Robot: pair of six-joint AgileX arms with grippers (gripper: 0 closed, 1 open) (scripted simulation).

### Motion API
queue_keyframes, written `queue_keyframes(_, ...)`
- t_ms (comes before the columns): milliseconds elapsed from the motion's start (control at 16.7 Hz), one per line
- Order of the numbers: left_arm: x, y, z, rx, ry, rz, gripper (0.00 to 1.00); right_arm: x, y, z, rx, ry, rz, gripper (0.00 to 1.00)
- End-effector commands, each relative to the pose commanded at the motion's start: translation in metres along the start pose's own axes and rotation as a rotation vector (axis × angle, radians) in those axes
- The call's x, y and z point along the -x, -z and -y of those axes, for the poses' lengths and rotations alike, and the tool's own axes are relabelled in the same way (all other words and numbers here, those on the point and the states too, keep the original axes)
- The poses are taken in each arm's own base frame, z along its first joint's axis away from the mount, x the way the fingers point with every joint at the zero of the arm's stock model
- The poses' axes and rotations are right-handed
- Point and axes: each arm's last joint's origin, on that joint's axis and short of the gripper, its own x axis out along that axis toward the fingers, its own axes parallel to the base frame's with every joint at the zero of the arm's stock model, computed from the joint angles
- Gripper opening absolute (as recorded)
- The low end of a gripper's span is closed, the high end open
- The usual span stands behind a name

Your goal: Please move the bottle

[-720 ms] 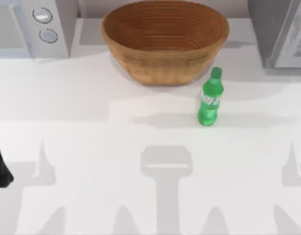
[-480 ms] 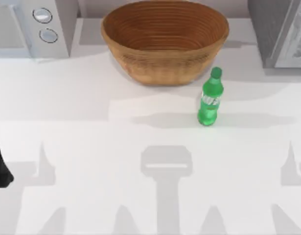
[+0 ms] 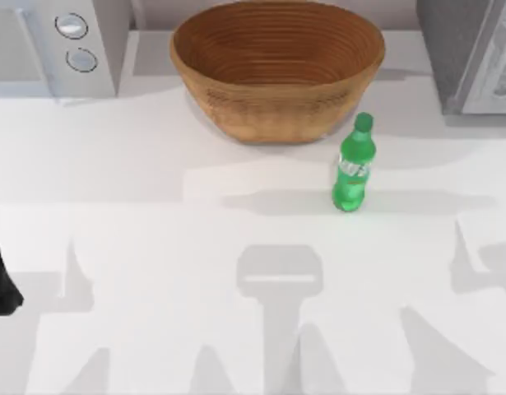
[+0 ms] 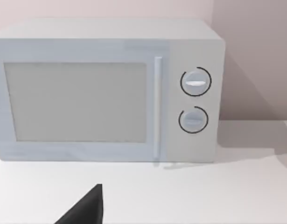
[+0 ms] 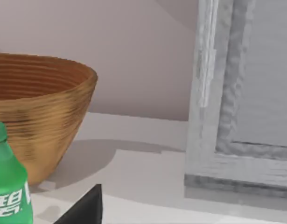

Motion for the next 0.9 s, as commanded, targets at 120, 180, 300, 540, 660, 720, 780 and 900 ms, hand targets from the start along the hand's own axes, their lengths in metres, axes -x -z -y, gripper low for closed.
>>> queue_keyframes(120,0.000,0.000,0.000,0.000,0.000,0.000,1.00,-0.016,-0.002,-0.001,0.005,-0.061,-0.011,1.00)
queue_keyframes(180,0.000,0.000,0.000,0.000,0.000,0.000,1.00,-0.025,-0.002,-0.002,0.008,-0.092,-0.016,1.00)
queue_keyframes(300,0.000,0.000,0.000,0.000,0.000,0.000,1.00,-0.043,0.000,-0.003,0.013,-0.155,-0.025,1.00)
queue_keyframes(540,0.000,0.000,0.000,0.000,0.000,0.000,1.00,-0.080,0.017,-0.008,0.020,-0.282,-0.039,1.00)
queue_keyframes(660,0.000,0.000,0.000,0.000,0.000,0.000,1.00,-0.097,0.030,-0.011,0.022,-0.343,-0.044,1.00)
queue_keyframes(720,0.000,0.000,0.000,0.000,0.000,0.000,1.00,-0.104,0.038,-0.013,0.022,-0.372,-0.047,1.00)
queue_keyframes(780,0.000,0.000,0.000,0.000,0.000,0.000,1.00,-0.110,0.046,-0.015,0.023,-0.400,-0.049,1.00)
queue_keyframes(900,0.000,0.000,0.000,0.000,0.000,0.000,1.00,-0.120,0.062,-0.018,0.024,-0.453,-0.052,1.00)
